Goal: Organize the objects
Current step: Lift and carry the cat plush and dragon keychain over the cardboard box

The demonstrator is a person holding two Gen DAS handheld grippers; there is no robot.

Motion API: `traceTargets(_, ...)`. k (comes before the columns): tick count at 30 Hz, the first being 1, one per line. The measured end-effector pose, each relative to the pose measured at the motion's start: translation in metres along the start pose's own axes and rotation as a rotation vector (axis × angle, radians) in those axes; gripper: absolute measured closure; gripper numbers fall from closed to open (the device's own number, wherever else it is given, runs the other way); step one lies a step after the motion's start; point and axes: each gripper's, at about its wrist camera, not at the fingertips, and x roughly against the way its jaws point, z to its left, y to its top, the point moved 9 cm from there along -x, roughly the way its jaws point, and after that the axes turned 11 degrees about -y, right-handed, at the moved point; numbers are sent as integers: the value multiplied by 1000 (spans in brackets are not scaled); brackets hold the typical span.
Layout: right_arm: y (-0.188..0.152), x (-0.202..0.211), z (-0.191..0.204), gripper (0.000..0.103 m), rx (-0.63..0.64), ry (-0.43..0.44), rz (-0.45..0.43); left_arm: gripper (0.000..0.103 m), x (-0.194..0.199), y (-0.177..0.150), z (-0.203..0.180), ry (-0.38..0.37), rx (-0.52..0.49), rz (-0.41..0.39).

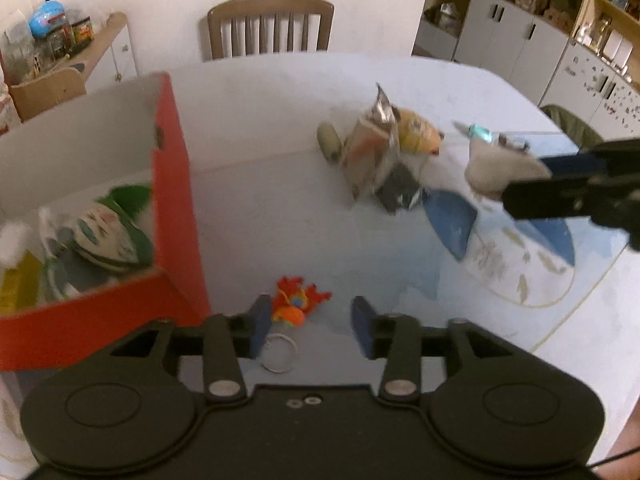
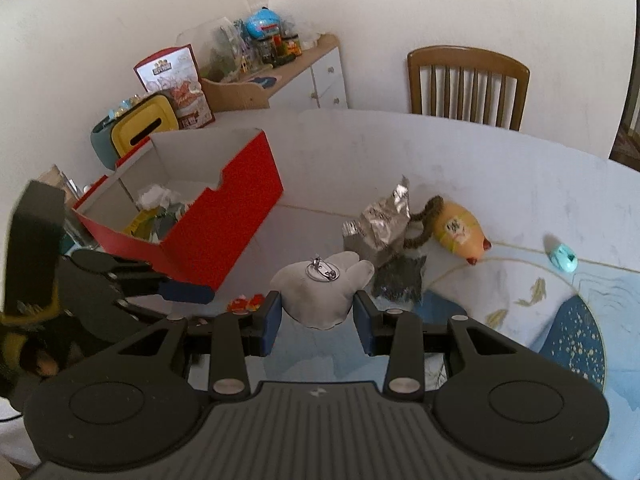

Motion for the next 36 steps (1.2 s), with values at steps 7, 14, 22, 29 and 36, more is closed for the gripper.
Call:
traceTargets(7, -11, -2, -18, 65, -7, 2, 24, 32, -24, -6, 1, 86, 57, -24)
traceTargets(14, -17, -4, -33, 65, -1, 11, 36, 30, -41, -8, 13, 201, 124, -40)
traceTargets(22, -24, -7, -49, 65, 7, 26, 47, 31, -48, -9, 23, 240, 215, -81)
traceTargets(29, -27, -10, -59, 65, 12, 39, 51, 43, -44, -12, 18, 234, 212, -105)
traceTargets(36, -25, -9, -61, 65, 18, 46, 45, 44, -41, -12, 12, 216, 238, -111)
